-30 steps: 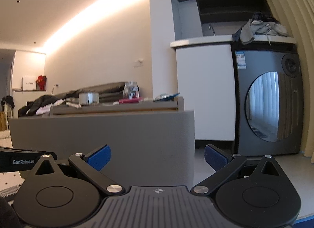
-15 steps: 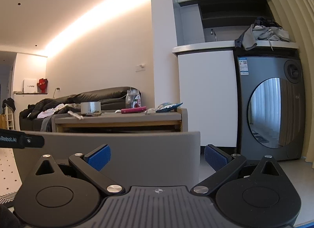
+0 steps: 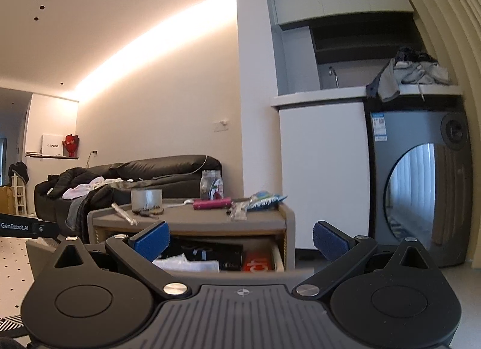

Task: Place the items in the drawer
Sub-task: 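Open the left gripper to release the drawer handle, then reach the right gripper to the clear plastic bag and close on it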

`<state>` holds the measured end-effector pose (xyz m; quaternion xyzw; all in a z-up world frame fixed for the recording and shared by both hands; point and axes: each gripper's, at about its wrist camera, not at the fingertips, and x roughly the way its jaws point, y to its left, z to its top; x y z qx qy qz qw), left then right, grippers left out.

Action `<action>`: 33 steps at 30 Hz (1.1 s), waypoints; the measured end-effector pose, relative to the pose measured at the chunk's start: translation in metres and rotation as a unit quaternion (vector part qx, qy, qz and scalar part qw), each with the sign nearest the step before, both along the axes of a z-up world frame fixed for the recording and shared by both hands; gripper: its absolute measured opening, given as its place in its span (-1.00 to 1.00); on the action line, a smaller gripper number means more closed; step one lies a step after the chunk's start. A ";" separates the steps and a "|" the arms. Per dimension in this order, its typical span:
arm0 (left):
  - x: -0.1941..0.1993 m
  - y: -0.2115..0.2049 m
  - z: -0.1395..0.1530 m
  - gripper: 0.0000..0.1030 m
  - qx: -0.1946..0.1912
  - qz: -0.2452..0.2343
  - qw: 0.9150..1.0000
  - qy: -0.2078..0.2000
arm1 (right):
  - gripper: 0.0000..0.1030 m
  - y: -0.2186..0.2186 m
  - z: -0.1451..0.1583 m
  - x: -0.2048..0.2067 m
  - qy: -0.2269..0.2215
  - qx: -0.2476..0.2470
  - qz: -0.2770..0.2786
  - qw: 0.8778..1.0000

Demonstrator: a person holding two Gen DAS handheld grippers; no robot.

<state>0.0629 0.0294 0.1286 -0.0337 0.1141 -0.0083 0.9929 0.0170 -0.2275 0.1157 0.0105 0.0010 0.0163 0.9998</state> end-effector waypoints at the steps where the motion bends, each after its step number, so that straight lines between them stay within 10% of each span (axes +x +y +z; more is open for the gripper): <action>1: 0.001 0.001 0.003 -0.31 0.004 0.000 1.000 -0.001 | 0.99 0.001 0.002 0.002 0.001 0.000 -0.001 1.000; 11: 0.017 0.009 0.019 0.12 0.019 -0.012 1.000 -0.005 | 0.98 0.018 0.019 0.029 0.023 0.016 0.019 0.999; 33: 0.057 0.016 0.019 0.21 0.019 -0.024 1.000 -0.001 | 0.89 0.020 0.030 0.081 0.064 0.021 -0.004 0.998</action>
